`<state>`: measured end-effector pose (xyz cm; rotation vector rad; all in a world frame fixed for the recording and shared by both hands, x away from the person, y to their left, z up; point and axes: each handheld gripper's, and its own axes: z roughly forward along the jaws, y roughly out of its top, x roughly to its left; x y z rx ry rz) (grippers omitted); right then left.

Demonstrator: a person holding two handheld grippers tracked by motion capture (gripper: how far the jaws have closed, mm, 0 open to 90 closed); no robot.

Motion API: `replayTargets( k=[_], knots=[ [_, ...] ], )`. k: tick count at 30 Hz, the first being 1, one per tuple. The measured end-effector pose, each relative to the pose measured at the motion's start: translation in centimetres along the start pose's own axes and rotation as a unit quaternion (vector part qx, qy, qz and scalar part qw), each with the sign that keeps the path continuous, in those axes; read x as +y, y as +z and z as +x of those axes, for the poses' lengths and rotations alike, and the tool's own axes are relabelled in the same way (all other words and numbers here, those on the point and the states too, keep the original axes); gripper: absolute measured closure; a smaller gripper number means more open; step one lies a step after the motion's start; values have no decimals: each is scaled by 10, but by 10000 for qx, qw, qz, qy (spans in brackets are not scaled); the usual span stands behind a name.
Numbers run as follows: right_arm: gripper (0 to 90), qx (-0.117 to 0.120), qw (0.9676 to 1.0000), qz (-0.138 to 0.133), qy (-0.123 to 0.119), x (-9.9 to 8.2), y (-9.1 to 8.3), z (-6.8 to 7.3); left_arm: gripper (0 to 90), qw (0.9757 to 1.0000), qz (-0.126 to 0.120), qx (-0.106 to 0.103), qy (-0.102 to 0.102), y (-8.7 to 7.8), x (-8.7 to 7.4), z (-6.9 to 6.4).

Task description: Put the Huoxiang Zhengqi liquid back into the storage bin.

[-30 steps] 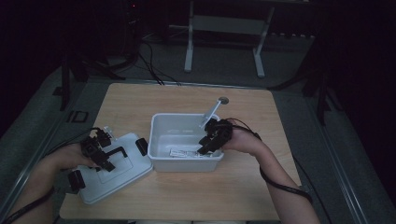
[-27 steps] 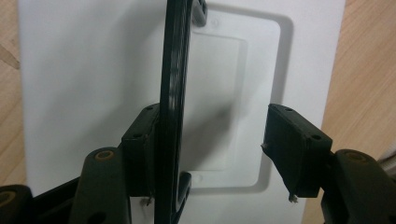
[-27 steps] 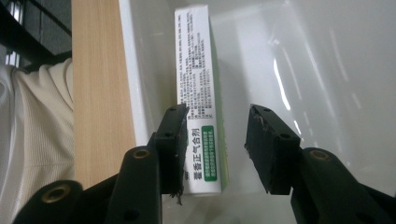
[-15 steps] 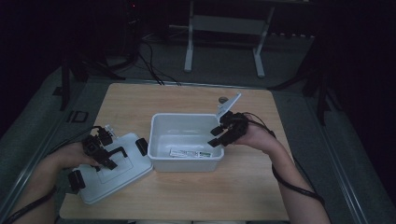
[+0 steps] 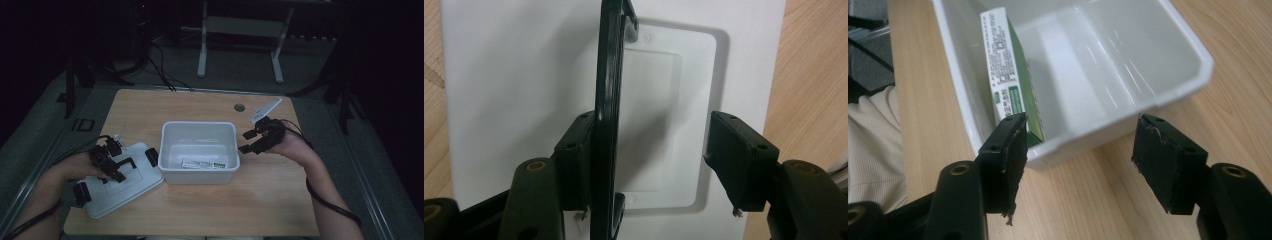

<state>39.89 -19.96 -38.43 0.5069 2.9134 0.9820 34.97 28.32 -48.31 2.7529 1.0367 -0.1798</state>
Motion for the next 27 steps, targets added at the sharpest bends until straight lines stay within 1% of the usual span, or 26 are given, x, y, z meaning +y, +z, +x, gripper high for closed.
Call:
replayTargets(
  k=[1, 2, 3, 4, 5, 7, 10, 11, 12, 13, 14, 15, 17, 18, 19, 20, 21, 22, 23, 24, 25, 26, 27],
  knots=[
    [355, -17, 9999, -27, 128, -6, -3, -3, 401, 10000, 9, -7, 11, 0, 0, 0],
    [355, -17, 9999, -27, 128, -6, -3, -3, 401, 10000, 7, -13, 18, 0, 0, -1],
    [336, -24, 9999, -21, 141, -8, -3, -4, 401, 10000, 5, -12, 21, 0, 0, -1],
    [299, -46, 9998, -48, 179, -13, -3, -5, 401, 10000, 8, -10, 29, 0, 0, -1],
    [299, -46, 9998, -48, 179, -13, -3, -5, 401, 10000, 8, -24, 42, 0, 0, -1],
    [245, -89, 9998, -37, 179, -18, -3, -7, 401, 10000, 18, -26, 28, 1, 0, -2],
    [186, -57, 9996, -75, 249, -27, -3, -9, 401, 10000, 30, -33, 14, 1, -1, -2],
    [163, -125, 9997, -59, 205, -30, -3, -10, 401, 10000, 27, -30, 25, 1, -1, -2],
    [153, -189, 9995, -99, 244, -36, -3, -12, 401, 10000, 30, -24, 34, 2, -1, -2],
    [153, -189, 9995, -99, 244, -36, -3, -12, 401, 10000, 34, -25, 19, 2, -1, -2],
    [154, -204, 9994, -144, 246, -40, -3, -13, 401, 10000, 21, -26, 6, 2, -1, -1],
    [155, -261, 9992, -157, 248, -44, -3, -14, 401, 10000, 16, -33, 10, 3, -1, -1],
    [170, -470, 9985, -196, 216, -54, -1, -17, 401, 9999, 65, -83, -13, 5, -1, -1],
    [170, -448, 9985, -169, 255, -58, 0, -18, 401, 9999, 106, -99, -11, 6, 0, -1],
    [170, -446, 9985, -134, 270, -63, 1, -20, 400, 9999, 136, -66, 15, 7, 0, -1],
    [166, -536, 9981, -51, 308, -71, 3, -22, 402, 9999, 148, -85, -4, 7, 0, -1],
    [161, -542, 9980, -28, 338, -73, 5, -22, 424, 9998, 154, -104, -4, 8, 1, -1],
    [161, -542, 9980, -28, 338, -73, 5, -22, 424, 9998, 170, -127, 20, 8, 1, -2],
    [160, -544, 9979, 10, 352, -78, 6, -23, 431, 9997, 182, -136, 30, 8, 1, -2],
    [159, -553, 9977, 32, 396, -85, 10, -24, 430, 9997, 198, -129, 37, 8, 1, -1],
    [159, -553, 9977, 32, 396, -85, 10, -24, 430, 9997, 202, -105, 24, 8, 1, -1],
    [155, -567, 9976, 49, 404, -87, 11, -24, 422, 9998, 174, -37, -3, 8, 1, -1],
    [154, -570, 9974, 78, 440, -91, 13, -24, 415, 9999, 154, -37, -22, 7, 1, 0]
  ],
)
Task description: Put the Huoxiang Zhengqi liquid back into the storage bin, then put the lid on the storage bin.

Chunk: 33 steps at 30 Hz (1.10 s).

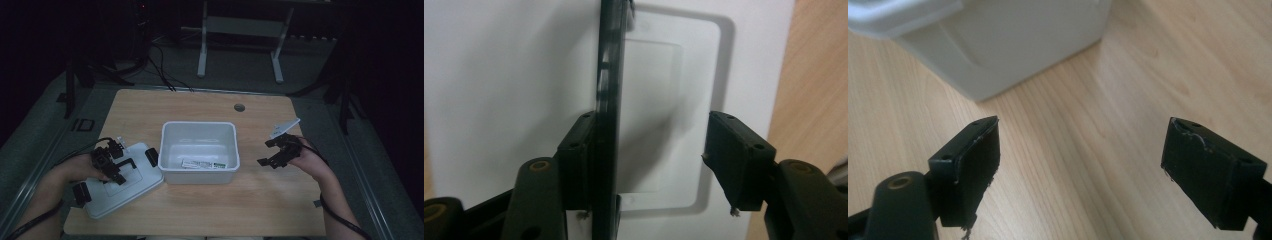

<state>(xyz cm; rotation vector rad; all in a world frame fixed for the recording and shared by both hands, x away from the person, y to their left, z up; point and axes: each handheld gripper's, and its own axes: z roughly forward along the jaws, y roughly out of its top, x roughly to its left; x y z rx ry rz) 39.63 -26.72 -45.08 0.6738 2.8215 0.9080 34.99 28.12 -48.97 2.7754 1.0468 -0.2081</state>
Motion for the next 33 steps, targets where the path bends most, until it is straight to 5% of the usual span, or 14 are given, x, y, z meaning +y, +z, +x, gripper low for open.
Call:
replayTargets(
  k=[6, 15, 23, 28, 33],
  knots=[
    [154, -170, 9995, 251, -120, -15, 9, 0, 444, 9999, -113, 36, 103, -3, -2, -1],
    [154, -279, 9992, 269, 57, -36, 6, -6, 490, 9995, -235, 156, 148, 0, -5, 0],
    [154, -397, 9989, 246, 105, -56, 11, -4, 683, 9986, -392, 230, 287, -2, -3, -1],
    [154, -469, 9987, 105, 166, -64, 10, -1, 774, 9985, -306, 287, 355, -2, 2, -2],
    [146, -661, 9965, -315, 392, -72, 12, 4, 817, 9985, -281, 304, 351, -2, 4, -1]
  ],
)
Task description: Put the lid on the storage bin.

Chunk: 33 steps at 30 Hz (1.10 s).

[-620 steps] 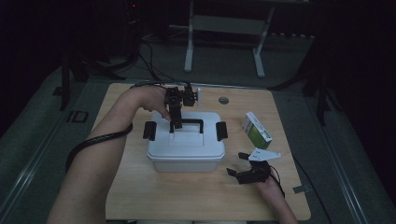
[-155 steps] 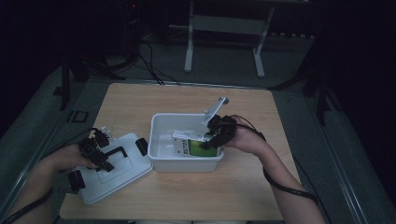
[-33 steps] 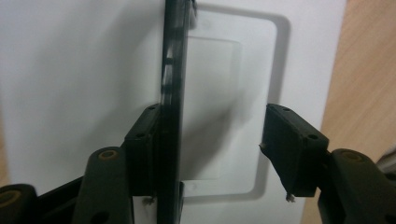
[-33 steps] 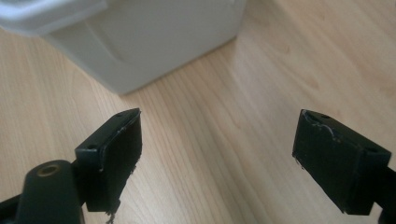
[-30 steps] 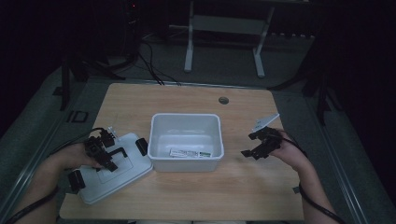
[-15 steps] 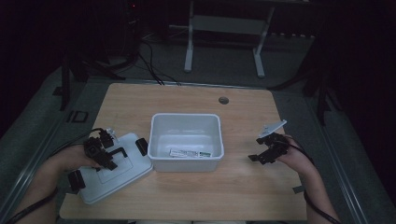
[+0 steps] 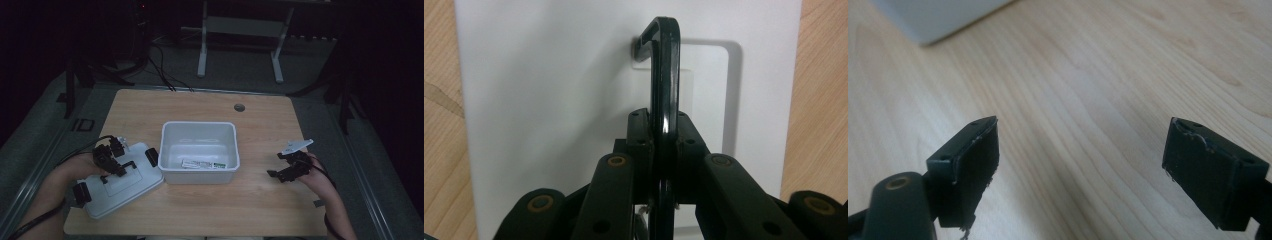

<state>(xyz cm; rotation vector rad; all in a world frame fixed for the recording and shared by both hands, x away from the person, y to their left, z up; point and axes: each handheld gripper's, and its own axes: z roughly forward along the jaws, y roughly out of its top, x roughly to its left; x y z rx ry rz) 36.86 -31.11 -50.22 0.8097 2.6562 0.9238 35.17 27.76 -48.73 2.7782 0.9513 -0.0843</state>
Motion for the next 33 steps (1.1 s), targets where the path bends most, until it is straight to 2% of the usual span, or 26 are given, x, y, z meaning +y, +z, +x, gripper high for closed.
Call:
replayTargets(
  k=[4, 8, 11, 13, 16, 23, 27, 33],
  knots=[
    [144, -154, 9993, -285, 192, -8, 5, 2, 830, 9999, 86, 78, 22, -1, 0, 0],
    [139, -236, 9968, -602, 463, -16, 8, 3, 835, 9999, 116, 82, 40, -4, -1, 1],
    [135, -324, 9952, -704, 600, -20, 9, 2, 835, 9999, 101, 90, 6, -10, -4, 1],
    [128, -295, 9940, -791, 694, -22, 10, 2, 834, 9999, 66, 95, -2, -15, -6, 0],
    [123, -333, 9935, -835, 700, -25, 12, 3, 834, 9999, 57, 115, -14, -27, -9, -1],
    [124, -321, 9924, -858, 818, -35, 18, 3, 835, 9996, 49, 265, -25, -73, -19, -5],
    [124, -370, 9912, -933, 867, -36, 18, 2, 834, 9993, -4, 365, -14, -105, -20, -11],
    [124, -333, 9923, -861, 825, -37, 20, 4, 835, 9988, -64, 471, 116, -129, -14, -18]
  ],
)
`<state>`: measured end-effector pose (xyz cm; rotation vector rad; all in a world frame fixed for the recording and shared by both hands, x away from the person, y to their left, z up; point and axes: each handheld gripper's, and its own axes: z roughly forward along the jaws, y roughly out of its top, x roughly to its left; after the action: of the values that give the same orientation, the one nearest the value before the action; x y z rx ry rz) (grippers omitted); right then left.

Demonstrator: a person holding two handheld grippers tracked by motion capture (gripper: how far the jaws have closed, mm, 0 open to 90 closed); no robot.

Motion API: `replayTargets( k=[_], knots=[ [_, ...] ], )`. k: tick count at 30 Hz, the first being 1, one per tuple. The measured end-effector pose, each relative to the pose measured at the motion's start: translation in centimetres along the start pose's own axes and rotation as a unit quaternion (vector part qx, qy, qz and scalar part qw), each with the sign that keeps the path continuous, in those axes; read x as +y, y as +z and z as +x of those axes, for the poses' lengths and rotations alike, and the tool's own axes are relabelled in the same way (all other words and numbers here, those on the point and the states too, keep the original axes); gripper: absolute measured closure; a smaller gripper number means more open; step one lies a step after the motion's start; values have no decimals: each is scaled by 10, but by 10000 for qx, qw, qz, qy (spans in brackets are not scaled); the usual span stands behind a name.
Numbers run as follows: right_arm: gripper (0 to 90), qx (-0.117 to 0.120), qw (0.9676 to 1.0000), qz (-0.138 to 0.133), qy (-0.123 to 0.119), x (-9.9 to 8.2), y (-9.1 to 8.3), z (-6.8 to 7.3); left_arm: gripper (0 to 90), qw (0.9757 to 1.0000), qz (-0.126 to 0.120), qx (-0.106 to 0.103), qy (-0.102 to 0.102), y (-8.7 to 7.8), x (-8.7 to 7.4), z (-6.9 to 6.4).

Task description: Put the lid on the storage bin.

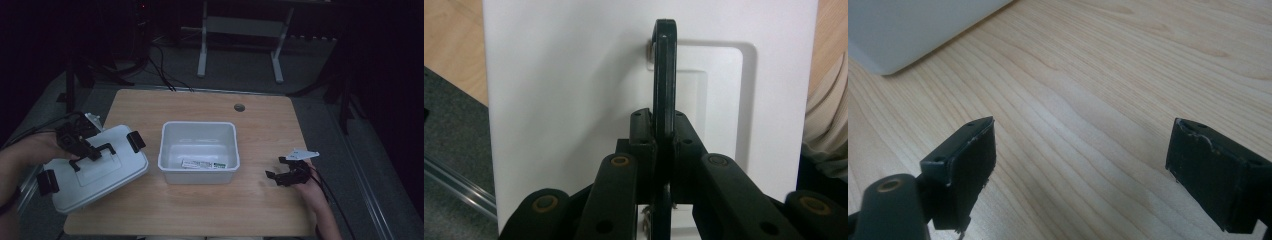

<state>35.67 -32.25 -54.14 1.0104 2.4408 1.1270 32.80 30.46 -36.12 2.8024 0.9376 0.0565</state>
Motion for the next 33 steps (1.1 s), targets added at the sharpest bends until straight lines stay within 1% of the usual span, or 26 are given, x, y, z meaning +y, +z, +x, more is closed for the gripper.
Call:
replayTargets(
  k=[3, 7, 10, 11, 12, 13, 14, 15, 16, 17, 18, 19, 20, 21, 23, 24, 25, 26, 27, 28, 29, 30, 31, 32, 33],
  knots=[
    [124, 11, 10000, 23, -19, -1, 1, 1, 835, 10000, -10, 26, 60, -7, 6, -2],
    [123, 31, 10000, 17, -19, -1, 2, 2, 835, 9997, -89, 38, 215, -14, 17, -5],
    [124, 44, 10000, 17, -42, -1, 2, 2, 836, 9992, -116, 53, 389, -18, 27, -9],
    [124, 44, 10000, 17, -42, -1, 2, 2, 836, 9992, -116, 53, 389, -18, 27, -9],
    [123, 59, 10000, 23, -43, -1, 2, 3, 836, 9989, -131, 35, 454, -20, 34, -12],
    [123, 59, 10000, 23, -43, -1, 2, 3, 836, 9989, -131, 35, 454, -20, 34, -12],
    [124, 74, 10000, -3, -41, 0, 2, 3, 836, 9983, -131, 44, 560, -21, 43, -15],
    [124, 78, 10000, -4, -47, 0, 2, 3, 836, 9983, -131, 44, 560, -21, 43, -15],
    [124, 84, 10000, 4, -53, 0, 2, 4, 836, 9977, -146, 66, 664, -24, 52, -19],
    [124, 84, 10000, 4, -53, 0, 2, 4, 836, 9977, -146, 66, 664, -24, 52, -19],
    [124, 99, 9999, -2, -46, 0, 3, 4, 836, 9968, -215, 49, 765, -26, 61, -22],
    [124, 107, 9999, -3, -54, 0, 3, 5, 836, 9968, -215, 49, 765, -26, 61, -22],
    [124, 112, 9999, -8, -73, -1, 4, 5, 836, 9963, -232, 46, 825, -27, 68, -24],
    [124, 112, 9999, -8, -73, -1, 4, 5, 836, 9963, -232, 46, 825, -27, 68, -24],
    [124, 87, 9999, -21, -70, -1, 5, 5, 836, 9956, -260, 27, 902, -27, 77, -26],
    [124, 94, 9999, -37, -53, -2, 5, 5, 836, 9947, -303, 19, 981, -26, 83, -28],
    [124, 101, 9999, -40, -52, -2, 5, 5, 836, 9947, -303, 19, 981, -26, 83, -28],
    [124, 99, 9999, -33, -61, -3, 5, 5, 836, 9944, -309, -3, 1013, -25, 90, -30],
    [124, 95, 9999, -32, -66, -3, 5, 6, 836, 9944, -309, -3, 1013, -25, 90, -30],
    [123, 112, 9999, -27, -56, -4, 6, 6, 836, 9937, -288, -30, 1085, -23, 98, -32],
    [123, 112, 9999, -27, -56, -4, 6, 6, 836, 9937, -288, -30, 1085, -23, 98, -32],
    [124, 109, 9999, -37, -43, -5, 6, 6, 836, 9929, -311, -43, 1144, -21, 105, -33],
    [124, 109, 9999, -37, -43, -5, 6, 6, 835, 9929, -311, -43, 1144, -21, 105, -33],
    [124, 123, 9999, -30, -29, -6, 6, 6, 835, 9919, -324, -35, 1227, -19, 113, -35],
    [124, 123, 9999, -30, -29, -6, 6, 6, 836, 9919, -324, -35, 1227, -19, 113, -35]
  ],
)
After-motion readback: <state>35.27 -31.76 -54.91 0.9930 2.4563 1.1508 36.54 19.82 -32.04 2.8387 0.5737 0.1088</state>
